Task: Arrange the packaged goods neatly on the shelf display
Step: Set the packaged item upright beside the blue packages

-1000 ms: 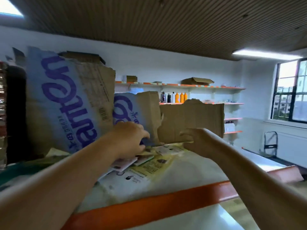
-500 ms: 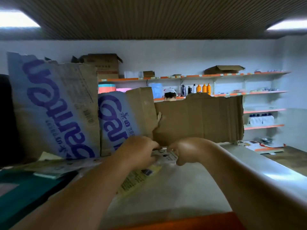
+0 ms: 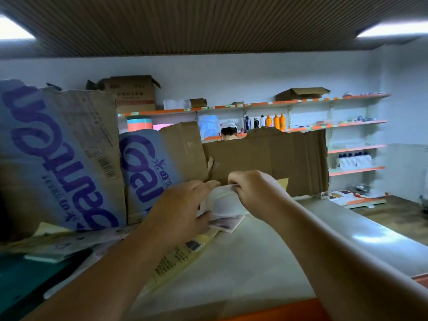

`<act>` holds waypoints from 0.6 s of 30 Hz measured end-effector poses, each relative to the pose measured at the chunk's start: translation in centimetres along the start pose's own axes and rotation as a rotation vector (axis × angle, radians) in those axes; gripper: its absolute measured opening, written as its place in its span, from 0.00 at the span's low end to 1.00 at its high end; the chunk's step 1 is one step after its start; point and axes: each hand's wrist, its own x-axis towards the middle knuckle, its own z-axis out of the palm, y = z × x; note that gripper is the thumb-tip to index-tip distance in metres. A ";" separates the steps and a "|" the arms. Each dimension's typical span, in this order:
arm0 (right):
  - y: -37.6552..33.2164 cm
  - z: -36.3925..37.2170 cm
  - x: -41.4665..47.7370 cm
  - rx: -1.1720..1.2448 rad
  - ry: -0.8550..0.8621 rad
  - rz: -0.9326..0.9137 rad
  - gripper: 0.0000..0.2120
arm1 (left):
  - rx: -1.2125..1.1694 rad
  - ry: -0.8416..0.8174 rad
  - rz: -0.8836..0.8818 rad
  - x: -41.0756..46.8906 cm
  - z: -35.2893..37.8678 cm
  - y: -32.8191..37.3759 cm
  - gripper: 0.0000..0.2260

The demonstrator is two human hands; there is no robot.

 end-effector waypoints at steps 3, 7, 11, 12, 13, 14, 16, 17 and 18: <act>0.2 -0.3 0.1 0.084 0.109 0.075 0.07 | 0.121 0.090 0.039 0.2 -0.4 0.1 0.33; 0.2 -0.3 0.3 0.207 0.147 0.123 0.09 | 0.224 0.071 0.162 0.1 -0.6 0.6 0.38; -0.3 -0.1 0.6 0.278 0.159 0.148 0.09 | 0.285 0.033 0.253 0.3 -0.1 1.2 0.29; -0.4 0.0 0.7 0.292 0.142 0.162 0.09 | 0.292 0.048 0.273 0.4 -0.2 1.3 0.26; -0.4 0.1 0.7 0.303 0.121 0.175 0.08 | 0.289 0.063 0.288 0.4 -0.3 1.3 0.25; -0.4 0.2 0.7 0.313 0.102 0.186 0.07 | 0.277 0.067 0.293 0.5 -0.4 1.3 0.24; -0.3 0.1 0.5 0.348 0.066 0.190 0.04 | 0.260 0.044 0.271 0.5 -0.7 1.0 0.23; -0.3 -0.1 0.3 0.373 0.042 0.181 0.04 | 0.252 0.030 0.252 0.5 -0.8 1.0 0.23; -0.4 -0.3 0.1 0.390 0.010 0.162 0.07 | 0.235 0.016 0.233 0.4 -0.9 0.9 0.22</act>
